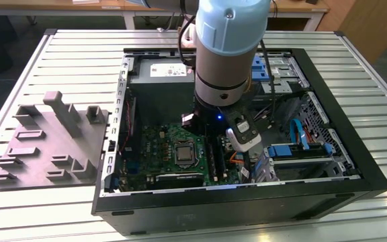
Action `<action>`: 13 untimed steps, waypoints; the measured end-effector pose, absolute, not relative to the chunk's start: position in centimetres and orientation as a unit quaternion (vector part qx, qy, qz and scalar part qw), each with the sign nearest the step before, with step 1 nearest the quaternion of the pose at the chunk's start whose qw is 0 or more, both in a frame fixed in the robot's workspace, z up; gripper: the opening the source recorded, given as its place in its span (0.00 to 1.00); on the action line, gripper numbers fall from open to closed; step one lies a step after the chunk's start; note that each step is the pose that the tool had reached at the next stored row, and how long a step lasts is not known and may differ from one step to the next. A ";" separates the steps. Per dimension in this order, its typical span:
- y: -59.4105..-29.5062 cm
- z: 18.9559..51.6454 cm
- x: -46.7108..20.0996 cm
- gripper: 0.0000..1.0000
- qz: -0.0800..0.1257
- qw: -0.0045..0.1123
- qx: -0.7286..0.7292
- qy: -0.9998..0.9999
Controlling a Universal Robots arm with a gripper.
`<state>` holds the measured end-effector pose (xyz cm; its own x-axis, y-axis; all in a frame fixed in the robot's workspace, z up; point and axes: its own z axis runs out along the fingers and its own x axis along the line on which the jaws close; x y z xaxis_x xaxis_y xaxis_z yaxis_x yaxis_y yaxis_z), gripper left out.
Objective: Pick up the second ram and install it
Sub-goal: 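Insert the second ram into the second slot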
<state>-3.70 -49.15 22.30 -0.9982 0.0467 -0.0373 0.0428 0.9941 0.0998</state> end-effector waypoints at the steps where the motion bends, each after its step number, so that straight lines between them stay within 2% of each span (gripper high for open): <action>1: -49.1 22.3 -3.7 0.11 0.050 0.020 0.022 0.998; 13: -49.1 22.5 -3.7 0.11 0.053 0.020 0.023 0.998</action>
<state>-3.70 -49.14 22.48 -0.9982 0.0473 -0.0370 0.0431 0.9934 0.1064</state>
